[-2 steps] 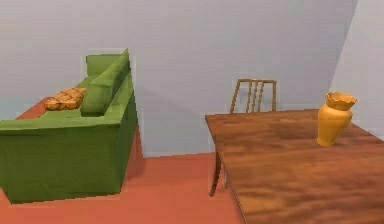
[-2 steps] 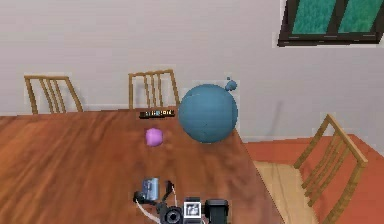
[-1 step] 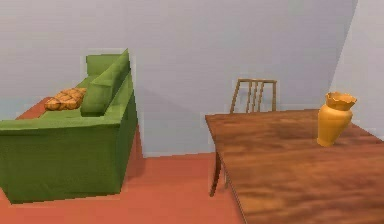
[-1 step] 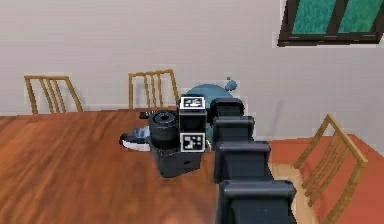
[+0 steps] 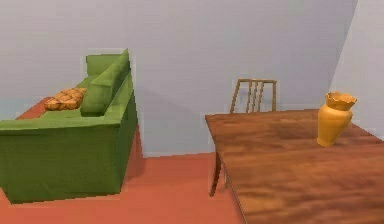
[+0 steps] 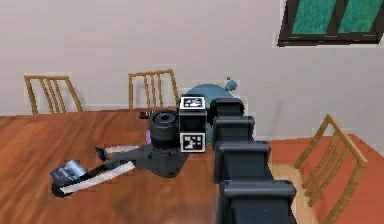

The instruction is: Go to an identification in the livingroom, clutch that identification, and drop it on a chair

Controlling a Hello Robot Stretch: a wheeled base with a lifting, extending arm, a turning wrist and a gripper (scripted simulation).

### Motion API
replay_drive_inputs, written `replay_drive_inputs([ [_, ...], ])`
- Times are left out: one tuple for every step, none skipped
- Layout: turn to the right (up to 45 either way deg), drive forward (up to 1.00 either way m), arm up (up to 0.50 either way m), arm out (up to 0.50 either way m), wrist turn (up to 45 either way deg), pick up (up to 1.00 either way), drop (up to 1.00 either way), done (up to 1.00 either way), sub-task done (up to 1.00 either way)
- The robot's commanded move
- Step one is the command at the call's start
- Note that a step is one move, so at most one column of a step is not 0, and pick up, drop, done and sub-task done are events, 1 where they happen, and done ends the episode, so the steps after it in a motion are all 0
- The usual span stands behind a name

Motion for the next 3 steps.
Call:
replay_drive_inputs([
  [0.0,0.00,0.00,0.00,-45.0,0.00,0.00,0.00,0.00],
  [0.0,0.00,0.00,0.00,-15.0,0.00,0.00,0.00,0.00],
  [0.0,0.00,0.00,-0.12,0.0,0.00,0.00,0.00,0.00],
])
